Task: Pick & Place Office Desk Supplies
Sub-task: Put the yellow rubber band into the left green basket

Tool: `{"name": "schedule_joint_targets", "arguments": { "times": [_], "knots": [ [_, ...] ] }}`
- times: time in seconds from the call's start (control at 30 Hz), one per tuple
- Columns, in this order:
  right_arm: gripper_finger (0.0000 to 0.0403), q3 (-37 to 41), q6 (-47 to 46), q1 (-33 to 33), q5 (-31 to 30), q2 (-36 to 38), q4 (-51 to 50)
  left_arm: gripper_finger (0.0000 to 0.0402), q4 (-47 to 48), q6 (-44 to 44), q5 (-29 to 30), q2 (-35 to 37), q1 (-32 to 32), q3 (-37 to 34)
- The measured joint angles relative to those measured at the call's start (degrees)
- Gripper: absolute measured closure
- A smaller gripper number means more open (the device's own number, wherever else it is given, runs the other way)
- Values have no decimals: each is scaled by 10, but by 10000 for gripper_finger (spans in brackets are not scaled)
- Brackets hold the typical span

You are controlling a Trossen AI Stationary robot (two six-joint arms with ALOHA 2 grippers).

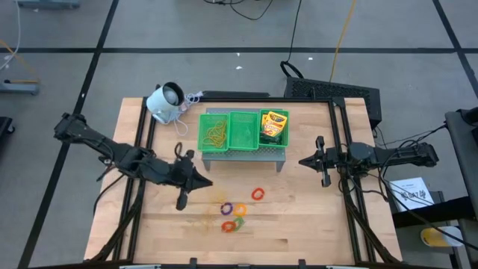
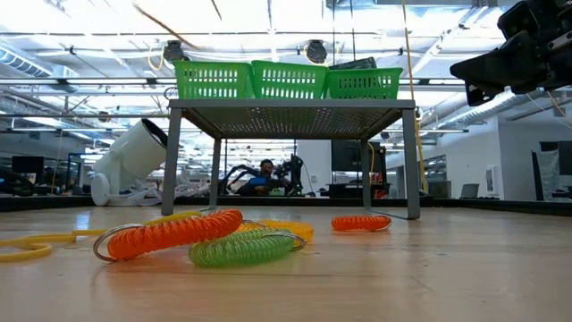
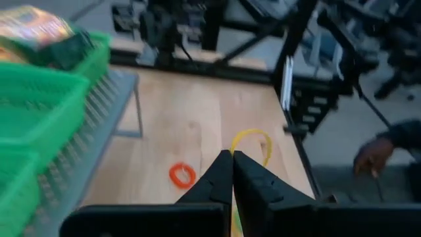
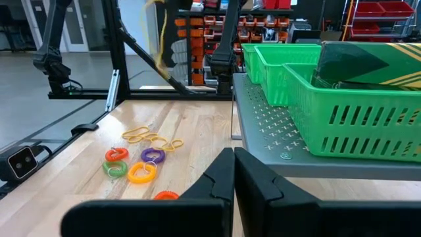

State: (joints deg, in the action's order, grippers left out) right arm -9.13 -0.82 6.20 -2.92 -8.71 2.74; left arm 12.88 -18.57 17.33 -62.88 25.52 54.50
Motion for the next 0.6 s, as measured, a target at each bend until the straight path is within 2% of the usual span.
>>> {"name": "schedule_joint_targets", "arguments": {
  "times": [0.2,0.6],
  "knots": [
    [403,0,0,0,0,0,0,394,-14,2,21,37,-13,0],
    [403,0,0,0,0,0,0,394,-12,30,112,66,-60,0]
  ]
}}
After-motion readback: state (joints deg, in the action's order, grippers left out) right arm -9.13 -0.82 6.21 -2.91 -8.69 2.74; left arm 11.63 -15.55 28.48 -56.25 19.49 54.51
